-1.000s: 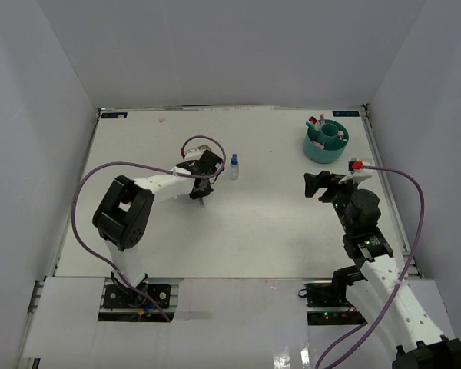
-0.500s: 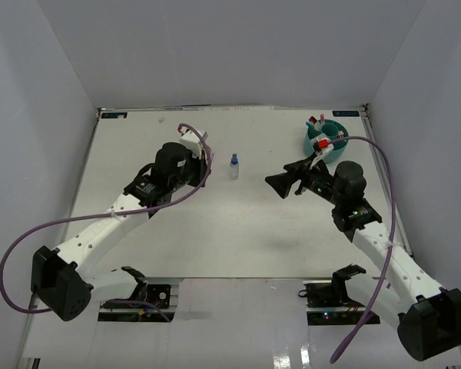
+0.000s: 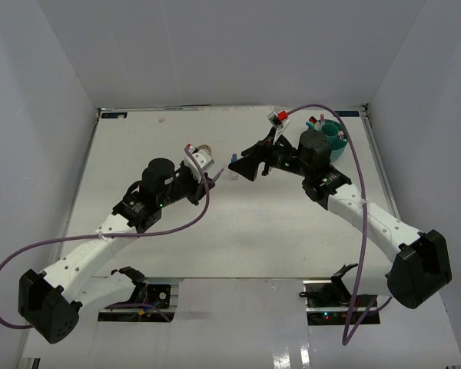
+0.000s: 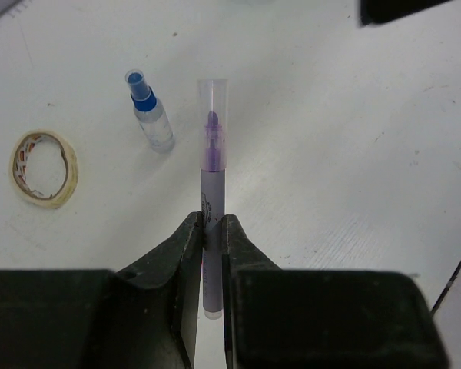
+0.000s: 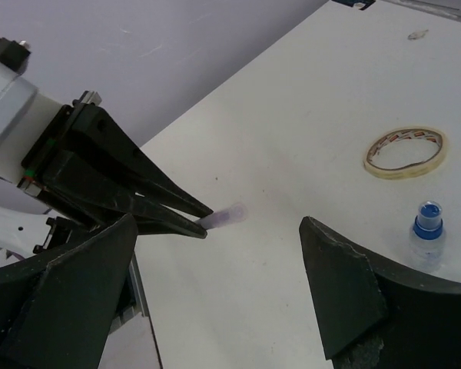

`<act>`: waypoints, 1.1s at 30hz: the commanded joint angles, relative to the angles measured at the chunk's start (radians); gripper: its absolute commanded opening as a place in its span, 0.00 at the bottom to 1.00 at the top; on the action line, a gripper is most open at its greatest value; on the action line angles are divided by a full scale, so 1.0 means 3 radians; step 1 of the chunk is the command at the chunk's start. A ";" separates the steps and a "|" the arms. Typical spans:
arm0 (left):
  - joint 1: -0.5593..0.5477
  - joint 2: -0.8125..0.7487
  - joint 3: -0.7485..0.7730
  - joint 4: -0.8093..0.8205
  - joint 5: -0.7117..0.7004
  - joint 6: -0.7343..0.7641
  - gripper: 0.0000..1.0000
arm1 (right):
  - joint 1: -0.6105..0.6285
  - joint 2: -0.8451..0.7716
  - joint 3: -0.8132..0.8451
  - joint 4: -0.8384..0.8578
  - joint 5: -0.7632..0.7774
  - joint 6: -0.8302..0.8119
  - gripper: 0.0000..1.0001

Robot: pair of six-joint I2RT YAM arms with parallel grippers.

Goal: Sort the stationery into containers
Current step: Pick up the pen from the center of the board, then place the pen in the storage box.

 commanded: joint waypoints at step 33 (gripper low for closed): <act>-0.0009 -0.0257 -0.0187 0.0332 -0.0175 -0.0020 0.76 | 0.0257 0.0468 0.0347 -0.0112 0.0154 -0.0021 0.08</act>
